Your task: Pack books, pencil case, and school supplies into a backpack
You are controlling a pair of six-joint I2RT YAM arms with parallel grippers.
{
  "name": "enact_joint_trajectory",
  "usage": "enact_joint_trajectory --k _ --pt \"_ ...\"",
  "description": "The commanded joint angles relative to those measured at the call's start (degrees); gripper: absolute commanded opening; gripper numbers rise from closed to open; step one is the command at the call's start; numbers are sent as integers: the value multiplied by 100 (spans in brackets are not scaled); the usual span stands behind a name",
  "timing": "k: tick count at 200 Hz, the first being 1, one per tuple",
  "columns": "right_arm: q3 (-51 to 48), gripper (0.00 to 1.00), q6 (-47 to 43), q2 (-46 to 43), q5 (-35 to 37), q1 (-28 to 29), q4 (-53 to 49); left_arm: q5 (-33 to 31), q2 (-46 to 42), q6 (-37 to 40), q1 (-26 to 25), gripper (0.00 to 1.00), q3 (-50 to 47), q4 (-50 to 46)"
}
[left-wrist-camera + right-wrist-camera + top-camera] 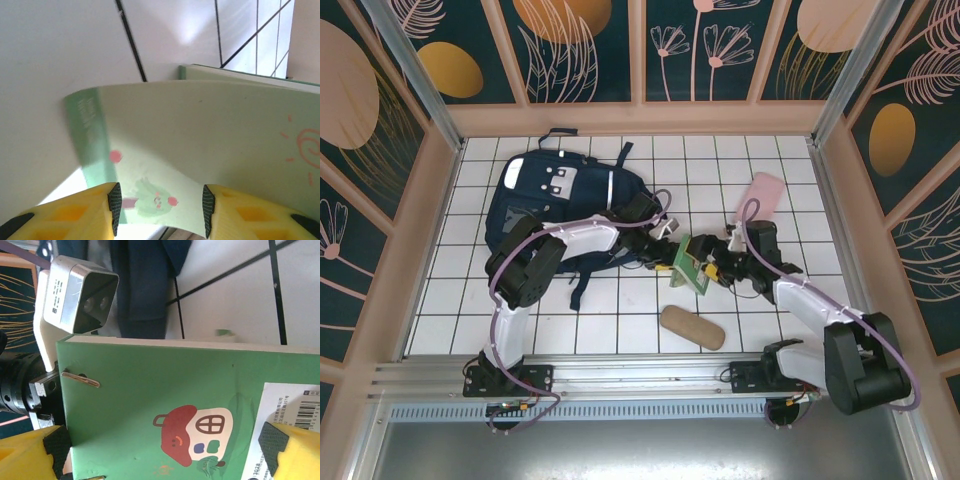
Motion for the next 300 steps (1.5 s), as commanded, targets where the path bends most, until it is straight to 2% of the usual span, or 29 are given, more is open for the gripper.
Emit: enact_joint_trajectory --k 1,70,123,179,222,255,270,300 --pt "17 99 -14 -228 -134 12 -105 419 -300 173 -242 49 531 43" --pt "-119 97 -130 -674 -75 -241 -679 562 80 168 -525 50 1019 -137" --pt "-489 76 96 -784 -128 -513 -322 710 328 35 -529 49 751 78" --pt "-649 62 284 -550 -134 -555 47 503 -5 -145 -240 44 382 311" --pt "-863 31 517 -525 -150 -566 398 687 39 -483 -159 38 -23 778" --pt "-863 5 466 -486 -127 -565 401 613 -27 -414 -145 37 14 679" --pt "-811 0 340 -510 13 -566 224 393 -185 -232 -96 39 89 396" --pt "-665 0 -34 -630 305 -571 -241 -115 -682 -216 312 42 -356 203"
